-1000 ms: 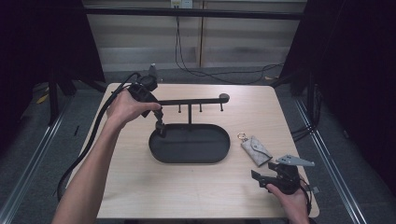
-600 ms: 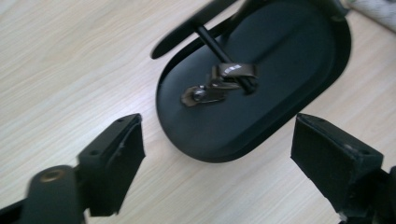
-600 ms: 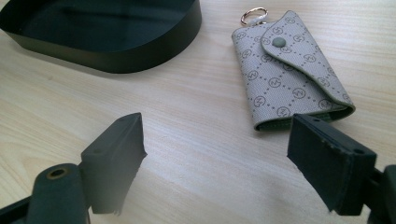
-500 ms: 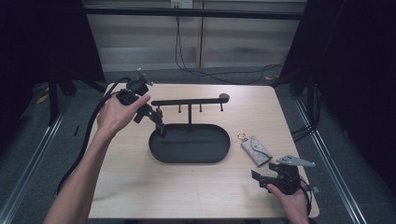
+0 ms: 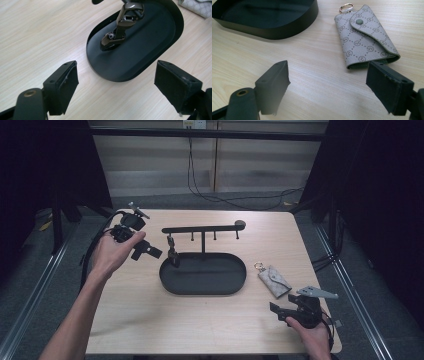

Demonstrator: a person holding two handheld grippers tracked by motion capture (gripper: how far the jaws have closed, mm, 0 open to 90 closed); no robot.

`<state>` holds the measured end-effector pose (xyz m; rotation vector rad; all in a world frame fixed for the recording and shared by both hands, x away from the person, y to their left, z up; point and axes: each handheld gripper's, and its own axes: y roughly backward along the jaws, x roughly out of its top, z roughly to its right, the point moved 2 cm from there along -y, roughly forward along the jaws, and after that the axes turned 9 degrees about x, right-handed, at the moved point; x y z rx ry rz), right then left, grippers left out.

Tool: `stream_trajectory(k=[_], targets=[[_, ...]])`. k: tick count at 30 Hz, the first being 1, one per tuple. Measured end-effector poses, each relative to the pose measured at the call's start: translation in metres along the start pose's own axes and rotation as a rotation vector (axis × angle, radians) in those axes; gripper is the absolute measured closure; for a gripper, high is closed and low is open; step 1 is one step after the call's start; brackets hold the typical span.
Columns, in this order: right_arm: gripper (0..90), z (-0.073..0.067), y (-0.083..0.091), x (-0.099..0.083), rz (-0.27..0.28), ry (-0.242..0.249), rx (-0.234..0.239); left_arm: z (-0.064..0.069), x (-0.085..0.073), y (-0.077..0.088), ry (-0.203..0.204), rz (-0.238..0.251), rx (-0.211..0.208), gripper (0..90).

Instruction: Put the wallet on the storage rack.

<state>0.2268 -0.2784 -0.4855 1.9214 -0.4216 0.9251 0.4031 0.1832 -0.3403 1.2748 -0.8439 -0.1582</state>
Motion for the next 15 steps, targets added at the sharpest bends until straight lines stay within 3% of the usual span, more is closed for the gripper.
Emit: stream_trajectory(k=[4, 7, 10, 11, 12, 15], targets=[[17.5, 0.0, 0.0, 0.0, -0.001, -0.003, 0.002, -0.004, -0.01, 0.006, 0.018, 0.056, 0.006, 18.9], [17.3, 0.0, 0.0, 0.0, 0.001, -0.009, 0.003, -0.006, -0.019, 0.009, 0.011, 0.077, 0.003, 18.9], [17.3, 0.0, 0.0, 0.0, -0.001, -0.007, 0.002, -0.006, -0.029, 0.01, 0.018, 0.092, 0.005, 18.9], [17.3, 0.0, 0.0, 0.0, 0.0, -0.008, 0.006, -0.005, -0.031, 0.009, 0.04, 0.105, 0.003, 18.9], [17.3, 0.0, 0.0, 0.0, 0.001, -0.008, 0.006, -0.007, -0.034, 0.01, 0.028, 0.104, 0.006, 18.9], [17.2, 0.0, -0.001, 0.0, 0.002, -0.012, 0.006, -0.008, -0.042, 0.01, 0.042, 0.136, 0.007, 19.0]])
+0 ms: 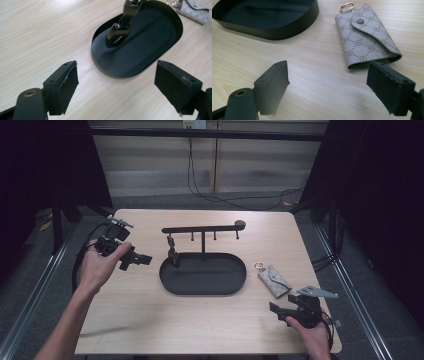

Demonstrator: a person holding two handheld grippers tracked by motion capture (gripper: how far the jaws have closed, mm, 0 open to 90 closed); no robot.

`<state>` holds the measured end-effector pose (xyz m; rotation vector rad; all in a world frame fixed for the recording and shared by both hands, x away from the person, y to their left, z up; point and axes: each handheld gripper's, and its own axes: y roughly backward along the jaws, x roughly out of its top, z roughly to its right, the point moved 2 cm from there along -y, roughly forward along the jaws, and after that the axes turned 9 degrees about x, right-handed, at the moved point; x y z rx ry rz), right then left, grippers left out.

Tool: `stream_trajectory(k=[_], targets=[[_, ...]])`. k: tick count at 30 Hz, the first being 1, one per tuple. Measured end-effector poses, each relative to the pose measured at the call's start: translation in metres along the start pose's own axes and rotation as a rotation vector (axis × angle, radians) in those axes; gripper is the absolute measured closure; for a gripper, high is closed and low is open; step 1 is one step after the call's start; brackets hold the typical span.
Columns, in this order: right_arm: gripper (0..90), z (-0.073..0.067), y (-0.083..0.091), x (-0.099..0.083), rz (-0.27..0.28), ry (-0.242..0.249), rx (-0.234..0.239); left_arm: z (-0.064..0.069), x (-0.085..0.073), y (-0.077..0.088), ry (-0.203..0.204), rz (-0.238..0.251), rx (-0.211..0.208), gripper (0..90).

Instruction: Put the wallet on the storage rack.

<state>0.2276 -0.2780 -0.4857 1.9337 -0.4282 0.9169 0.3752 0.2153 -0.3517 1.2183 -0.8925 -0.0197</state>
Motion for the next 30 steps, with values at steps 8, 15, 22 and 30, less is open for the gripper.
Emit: stream_trajectory(k=[8, 15, 22, 30], targets=[[17.2, 0.001, 0.0, 0.0, 0.003, -0.007, -0.006, 0.001, -0.025, 0.0, 0.021, 0.069, 0.025, 20.9], [17.2, -0.001, 0.002, 0.0, 0.004, -0.005, -0.006, 0.004, -0.052, 0.003, 0.023, 0.137, 0.056, 20.9], [17.6, -0.001, 0.003, -0.001, 0.006, -0.001, 0.001, 0.009, -0.081, -0.004, -0.003, 0.152, 0.019, 20.8], [19.0, -0.002, 0.004, -0.001, 0.009, -0.006, 0.013, 0.01, -0.11, -0.016, 0.043, 0.155, 0.034, 20.9]])
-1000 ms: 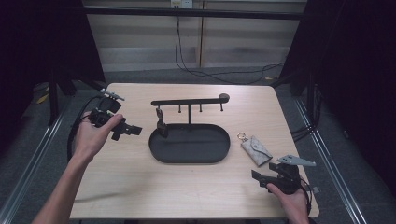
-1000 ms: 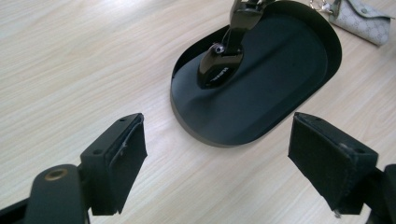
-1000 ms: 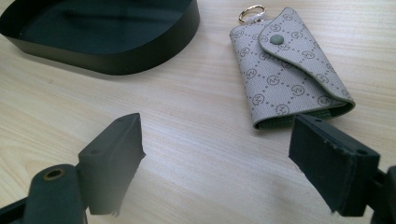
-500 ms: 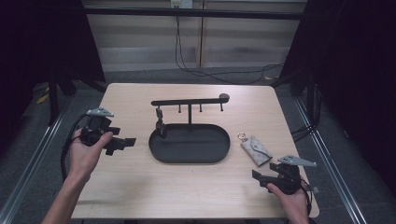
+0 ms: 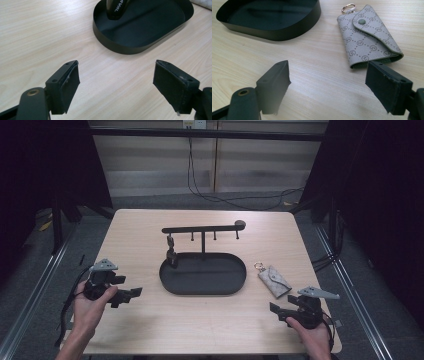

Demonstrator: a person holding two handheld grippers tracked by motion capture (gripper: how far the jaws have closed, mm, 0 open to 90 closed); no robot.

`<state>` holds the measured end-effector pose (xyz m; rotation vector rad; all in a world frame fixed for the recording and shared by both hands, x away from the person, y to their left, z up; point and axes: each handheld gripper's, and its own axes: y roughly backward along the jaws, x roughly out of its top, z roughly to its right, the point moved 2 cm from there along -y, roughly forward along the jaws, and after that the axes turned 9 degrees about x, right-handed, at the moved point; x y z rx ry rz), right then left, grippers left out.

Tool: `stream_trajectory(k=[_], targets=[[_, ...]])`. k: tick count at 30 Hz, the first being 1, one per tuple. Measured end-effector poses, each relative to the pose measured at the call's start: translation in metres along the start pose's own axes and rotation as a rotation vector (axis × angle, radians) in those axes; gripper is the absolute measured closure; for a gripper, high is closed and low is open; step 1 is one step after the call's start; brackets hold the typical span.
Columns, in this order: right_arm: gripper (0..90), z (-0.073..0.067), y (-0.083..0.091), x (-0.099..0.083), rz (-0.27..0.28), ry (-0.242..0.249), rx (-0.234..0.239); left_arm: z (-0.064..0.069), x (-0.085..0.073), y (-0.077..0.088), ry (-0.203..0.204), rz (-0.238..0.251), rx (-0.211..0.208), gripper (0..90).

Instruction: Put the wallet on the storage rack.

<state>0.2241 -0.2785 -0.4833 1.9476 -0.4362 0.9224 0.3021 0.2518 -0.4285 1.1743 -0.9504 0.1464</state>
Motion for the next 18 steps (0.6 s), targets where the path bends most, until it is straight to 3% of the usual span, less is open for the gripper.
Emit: stream_trajectory(k=[8, 10, 12, 14, 18], targets=[[22.4, -0.001, 0.001, 0.002, 0.008, 0.0, 0.012, 0.021, -0.019, 0.005, -0.034, 0.008, -0.044, 23.9], [21.1, 0.0, 0.001, 0.002, 0.006, 0.0, 0.007, 0.023, -0.026, 0.003, -0.012, 0.03, -0.05, 23.7], [19.3, 0.0, 0.001, 0.003, 0.012, -0.006, 0.011, 0.024, -0.033, 0.0, -0.006, 0.026, -0.045, 23.7], [18.7, 0.001, 0.001, 0.003, 0.007, -0.006, 0.03, 0.024, -0.042, -0.002, 0.017, 0.027, -0.066, 23.7], [17.8, 0.001, 0.001, 0.005, -0.003, 0.001, 0.039, 0.02, -0.057, 0.0, 0.054, 0.074, -0.059, 23.7]])
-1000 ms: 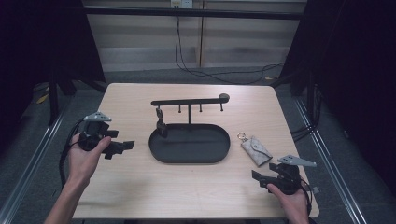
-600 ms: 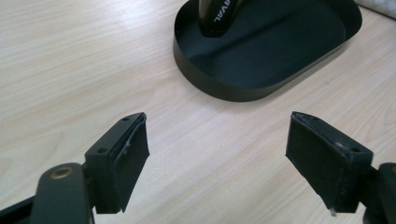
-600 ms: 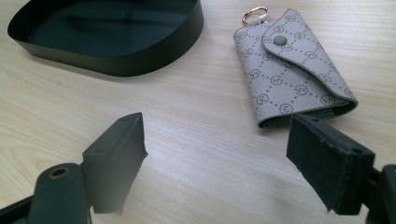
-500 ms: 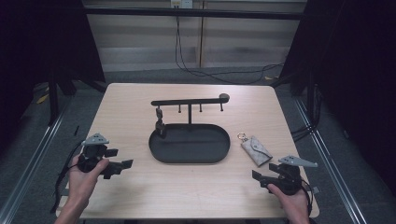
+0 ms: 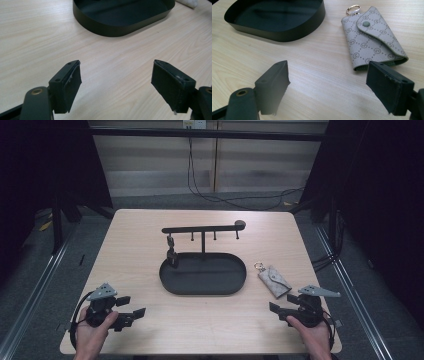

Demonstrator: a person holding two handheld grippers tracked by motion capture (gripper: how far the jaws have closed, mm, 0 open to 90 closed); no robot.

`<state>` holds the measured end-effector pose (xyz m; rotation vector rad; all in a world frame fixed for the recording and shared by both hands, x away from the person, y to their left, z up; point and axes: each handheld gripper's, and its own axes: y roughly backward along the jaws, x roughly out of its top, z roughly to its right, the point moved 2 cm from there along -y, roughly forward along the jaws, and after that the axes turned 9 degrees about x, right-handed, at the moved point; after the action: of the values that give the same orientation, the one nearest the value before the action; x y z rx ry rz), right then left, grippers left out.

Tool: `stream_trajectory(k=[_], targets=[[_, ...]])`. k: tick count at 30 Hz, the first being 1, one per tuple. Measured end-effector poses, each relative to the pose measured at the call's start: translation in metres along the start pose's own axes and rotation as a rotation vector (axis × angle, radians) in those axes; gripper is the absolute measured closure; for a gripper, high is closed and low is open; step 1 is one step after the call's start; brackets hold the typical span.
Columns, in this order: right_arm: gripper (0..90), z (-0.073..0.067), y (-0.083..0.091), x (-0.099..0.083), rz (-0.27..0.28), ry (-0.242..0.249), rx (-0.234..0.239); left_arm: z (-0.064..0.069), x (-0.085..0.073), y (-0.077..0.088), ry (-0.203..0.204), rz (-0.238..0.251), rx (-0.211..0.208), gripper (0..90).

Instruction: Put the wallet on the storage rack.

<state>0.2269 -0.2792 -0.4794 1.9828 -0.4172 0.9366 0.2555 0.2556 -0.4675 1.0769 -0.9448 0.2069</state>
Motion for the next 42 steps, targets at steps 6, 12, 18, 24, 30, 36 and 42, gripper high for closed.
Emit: stream_trajectory(k=[6, 12, 18, 24, 30, 36, 42], targets=[[17.8, 0.002, 0.004, 0.01, 0.011, 0.002, -0.005, -0.006, -0.016, -0.004, 0.021, -0.014, 0.009, 23.6], [19.6, 0.005, 0.005, 0.024, -0.006, 0.018, -0.002, 0.0, -0.013, -0.005, 0.021, 0.001, -0.02, 20.9], [23.8, 0.016, -0.002, 0.034, -0.056, -0.022, -0.008, 0.0, -0.013, -0.002, 0.042, 0.027, -0.018, 20.1], [26.5, 0.021, -0.008, 0.047, -0.086, -0.031, 0.007, 0.002, -0.011, -0.002, 0.031, 0.03, -0.013, 17.3], [30.8, 0.02, -0.015, 0.061, -0.152, -0.019, 0.03, 0.003, -0.011, 0.0, 0.032, 0.036, -0.021, 17.3], [27.8, 0.023, -0.02, 0.073, -0.189, -0.025, 0.016, 0.003, -0.012, -0.002, 0.023, 0.025, -0.016, 17.4], [26.0, 0.025, -0.026, 0.078, -0.251, -0.024, 0.036, 0.006, -0.011, -0.002, -0.001, 0.024, -0.008, 17.9]])
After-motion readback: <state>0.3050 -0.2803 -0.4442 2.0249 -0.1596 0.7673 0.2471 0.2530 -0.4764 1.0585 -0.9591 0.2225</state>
